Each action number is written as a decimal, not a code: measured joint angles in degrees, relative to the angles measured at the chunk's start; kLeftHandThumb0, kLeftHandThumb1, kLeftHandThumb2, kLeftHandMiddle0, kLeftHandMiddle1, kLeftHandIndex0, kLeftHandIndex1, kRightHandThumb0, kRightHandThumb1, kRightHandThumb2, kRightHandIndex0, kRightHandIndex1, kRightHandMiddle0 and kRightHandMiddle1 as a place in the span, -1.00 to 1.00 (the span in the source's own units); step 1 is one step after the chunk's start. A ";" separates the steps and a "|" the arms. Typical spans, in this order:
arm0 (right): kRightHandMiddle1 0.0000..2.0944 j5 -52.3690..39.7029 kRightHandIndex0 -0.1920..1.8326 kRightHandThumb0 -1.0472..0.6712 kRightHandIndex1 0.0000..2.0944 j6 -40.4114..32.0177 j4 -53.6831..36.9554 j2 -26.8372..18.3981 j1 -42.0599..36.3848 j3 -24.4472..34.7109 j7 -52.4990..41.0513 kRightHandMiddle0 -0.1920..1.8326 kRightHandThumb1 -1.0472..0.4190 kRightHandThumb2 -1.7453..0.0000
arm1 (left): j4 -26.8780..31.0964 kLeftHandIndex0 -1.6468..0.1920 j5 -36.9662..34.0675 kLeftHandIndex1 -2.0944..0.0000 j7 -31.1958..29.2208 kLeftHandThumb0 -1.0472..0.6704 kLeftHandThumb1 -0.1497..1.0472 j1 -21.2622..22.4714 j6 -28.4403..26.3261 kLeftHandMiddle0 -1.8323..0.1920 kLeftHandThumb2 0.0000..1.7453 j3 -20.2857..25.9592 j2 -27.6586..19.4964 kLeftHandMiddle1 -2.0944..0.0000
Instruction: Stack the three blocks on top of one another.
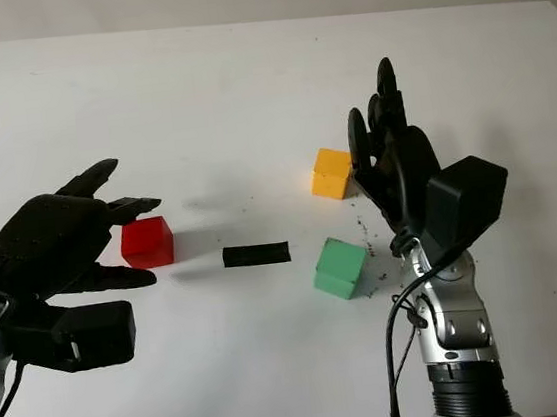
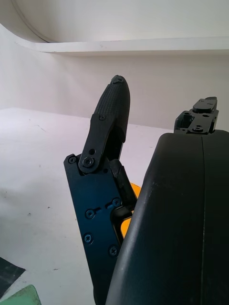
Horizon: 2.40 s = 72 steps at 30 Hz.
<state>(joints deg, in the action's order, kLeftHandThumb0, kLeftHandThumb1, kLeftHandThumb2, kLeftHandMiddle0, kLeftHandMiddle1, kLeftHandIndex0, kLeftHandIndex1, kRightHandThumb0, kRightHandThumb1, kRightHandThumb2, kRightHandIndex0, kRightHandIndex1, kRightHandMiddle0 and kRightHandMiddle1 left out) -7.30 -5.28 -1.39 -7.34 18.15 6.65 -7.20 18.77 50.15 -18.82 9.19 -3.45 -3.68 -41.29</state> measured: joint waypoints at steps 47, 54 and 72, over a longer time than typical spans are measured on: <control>-1.00 0.16 -1.00 -0.55 -1.00 0.16 -0.02 0.86 -0.79 -0.29 1.09 -1.00 -1.00 0.29 | 6.32 0.53 -17.08 -0.51 -3.01 -0.28 1.00 9.61 8.18 0.53 -0.93 0.23 8.36 0.96; -1.00 0.13 -1.00 -0.55 -1.00 0.14 -0.11 0.95 -1.01 -0.27 1.01 -1.00 -1.00 0.29 | 1.50 0.55 -23.07 -0.52 -0.19 -0.28 1.00 9.87 6.76 0.56 -0.88 -1.79 16.04 0.97; -1.00 0.05 -1.00 -0.54 -1.00 -0.52 -1.18 0.93 -1.55 -0.15 0.74 -1.00 -1.00 0.29 | -7.49 0.71 -19.22 -0.80 7.89 -0.23 1.00 4.67 3.48 0.68 -0.77 -9.32 24.10 0.97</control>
<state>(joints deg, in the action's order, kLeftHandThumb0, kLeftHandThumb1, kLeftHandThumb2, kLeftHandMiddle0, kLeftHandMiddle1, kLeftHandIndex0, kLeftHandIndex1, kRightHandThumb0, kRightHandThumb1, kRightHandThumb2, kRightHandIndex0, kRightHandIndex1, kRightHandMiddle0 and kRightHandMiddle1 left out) -7.25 -5.80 -2.57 -6.41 16.60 6.50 -6.46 11.28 30.93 -10.92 13.86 0.03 -13.00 -17.19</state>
